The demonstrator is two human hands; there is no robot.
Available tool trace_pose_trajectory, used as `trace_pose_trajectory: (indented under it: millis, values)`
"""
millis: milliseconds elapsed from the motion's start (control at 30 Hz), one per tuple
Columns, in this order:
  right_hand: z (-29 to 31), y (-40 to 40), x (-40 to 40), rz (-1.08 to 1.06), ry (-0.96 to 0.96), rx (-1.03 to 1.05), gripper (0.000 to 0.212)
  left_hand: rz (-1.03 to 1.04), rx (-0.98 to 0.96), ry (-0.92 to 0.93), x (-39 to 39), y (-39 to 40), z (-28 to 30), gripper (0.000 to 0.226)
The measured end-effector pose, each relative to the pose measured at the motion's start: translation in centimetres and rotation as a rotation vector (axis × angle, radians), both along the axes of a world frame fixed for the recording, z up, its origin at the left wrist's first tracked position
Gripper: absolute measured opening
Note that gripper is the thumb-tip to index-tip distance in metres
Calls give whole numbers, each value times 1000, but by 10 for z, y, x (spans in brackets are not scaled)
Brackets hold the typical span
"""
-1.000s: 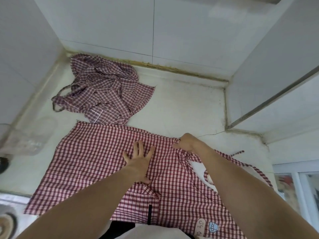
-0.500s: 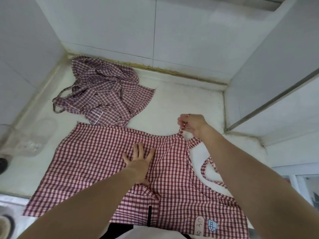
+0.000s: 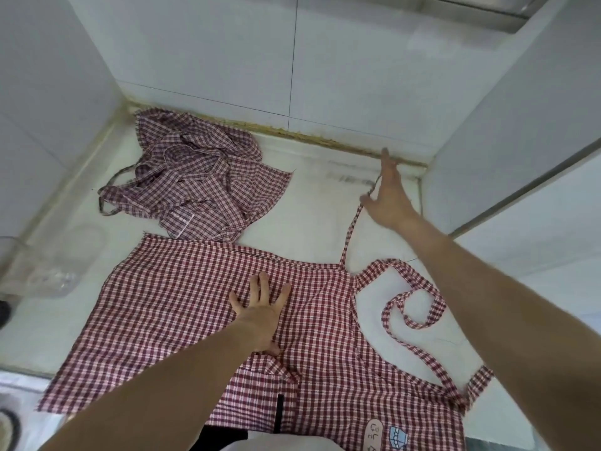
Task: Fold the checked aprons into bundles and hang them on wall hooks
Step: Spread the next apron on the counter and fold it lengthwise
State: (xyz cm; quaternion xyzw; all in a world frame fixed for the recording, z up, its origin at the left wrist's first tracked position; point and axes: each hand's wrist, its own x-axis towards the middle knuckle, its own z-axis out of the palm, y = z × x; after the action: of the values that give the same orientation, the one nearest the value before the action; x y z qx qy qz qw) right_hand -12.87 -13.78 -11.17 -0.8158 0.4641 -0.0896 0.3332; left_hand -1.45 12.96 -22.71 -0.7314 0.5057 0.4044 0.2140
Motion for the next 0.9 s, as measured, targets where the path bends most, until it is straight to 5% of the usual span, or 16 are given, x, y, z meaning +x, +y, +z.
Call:
trace_pose_trajectory:
  millis: [133, 267, 367, 533, 700, 900]
  values:
    - [-57, 63, -30, -124, 129, 53, 83, -4, 2, -12, 0, 1, 0, 135]
    - [-95, 116, -48, 1, 55, -77, 49, -14, -3, -40, 0, 1, 0, 136]
    - [-102, 126, -57, 156, 193, 80, 48, -20, -32, -51, 1, 3, 3, 136]
    - [-107, 118, -71, 68, 299, 132, 33, -114, -33, -106, -2, 7, 9, 133]
    - [-110, 115, -70, 46, 355, 149, 29, 8, -337, -134, 14, -9, 21, 85]
    - [-113, 113, -64, -108, 414, 235, 32, -15, -418, -163, 54, -9, 4, 69]
